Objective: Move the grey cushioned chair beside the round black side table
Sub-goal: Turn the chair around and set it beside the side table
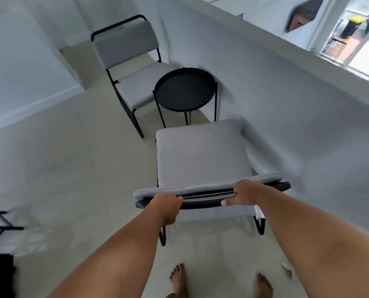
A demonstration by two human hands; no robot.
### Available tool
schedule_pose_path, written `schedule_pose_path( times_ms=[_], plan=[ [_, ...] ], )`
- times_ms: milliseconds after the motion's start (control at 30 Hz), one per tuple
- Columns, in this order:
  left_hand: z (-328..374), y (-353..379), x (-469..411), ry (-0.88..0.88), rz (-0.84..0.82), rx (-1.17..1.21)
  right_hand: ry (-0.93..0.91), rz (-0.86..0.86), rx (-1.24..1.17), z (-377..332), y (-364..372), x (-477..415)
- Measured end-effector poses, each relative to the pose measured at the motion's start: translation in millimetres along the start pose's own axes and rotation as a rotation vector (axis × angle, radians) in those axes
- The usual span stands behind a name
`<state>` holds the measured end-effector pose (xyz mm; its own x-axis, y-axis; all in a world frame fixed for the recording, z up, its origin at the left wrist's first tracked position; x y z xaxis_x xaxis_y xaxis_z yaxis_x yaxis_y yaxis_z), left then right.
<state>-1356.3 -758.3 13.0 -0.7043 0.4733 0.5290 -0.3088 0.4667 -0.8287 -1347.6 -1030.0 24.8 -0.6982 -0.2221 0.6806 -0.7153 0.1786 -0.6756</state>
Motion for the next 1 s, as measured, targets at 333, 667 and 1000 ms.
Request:
schedule_pose_path(
  times_ms=[333, 667, 1000],
  plan=[
    [71.8, 4.7, 11.7, -0.351, -0.119, 0.223, -0.149, -0.115, 0.113, 43.6, 26.4, 2.5],
    [174.5, 1.8, -2.0, -0.284, -0.133, 0.27, -0.132, -0.253, 0.2, 126.9, 43.1, 20.2],
    [194.6, -50.5, -61.2, -0.365, -0.032, 0.363, -0.114, -0.1, 0.334, 176.9, -28.7, -3.2]
  ],
)
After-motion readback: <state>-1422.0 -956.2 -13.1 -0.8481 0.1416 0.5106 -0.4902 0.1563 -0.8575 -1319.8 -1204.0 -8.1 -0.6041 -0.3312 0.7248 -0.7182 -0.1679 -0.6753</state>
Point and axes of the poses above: each hand's wrist, its own x-axis away from the middle knuckle, its own y-axis out of the palm, z = x × y, the point moved 3 cm from there along -x, towards the middle knuckle, and after that the axes turned 3 degrees about -y, right-handed, at the moved point
